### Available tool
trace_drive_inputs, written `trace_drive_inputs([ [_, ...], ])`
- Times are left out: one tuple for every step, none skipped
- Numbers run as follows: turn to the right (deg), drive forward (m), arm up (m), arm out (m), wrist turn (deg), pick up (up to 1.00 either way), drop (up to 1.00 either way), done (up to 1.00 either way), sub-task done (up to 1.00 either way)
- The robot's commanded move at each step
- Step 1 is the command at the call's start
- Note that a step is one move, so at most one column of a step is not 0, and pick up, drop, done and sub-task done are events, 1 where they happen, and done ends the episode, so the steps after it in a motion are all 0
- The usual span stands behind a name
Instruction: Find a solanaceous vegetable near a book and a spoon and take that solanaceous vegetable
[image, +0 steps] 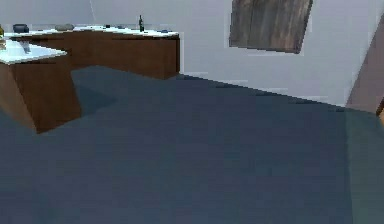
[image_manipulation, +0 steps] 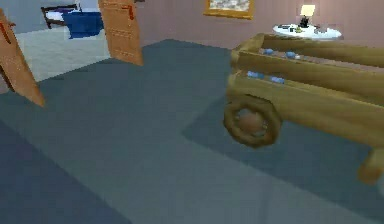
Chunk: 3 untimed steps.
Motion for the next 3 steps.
trace_drive_inputs([
  [-18.0,0.00,0.00,0.00,0.0,0.00,0.00,0.00,0.00],
  [0.0,1.00,0.00,0.00,0.0,0.00,0.00,0.00,0.00],
  [-3.0,0.00,0.00,0.00,0.0,0.00,0.00,0.00,0.00],
])
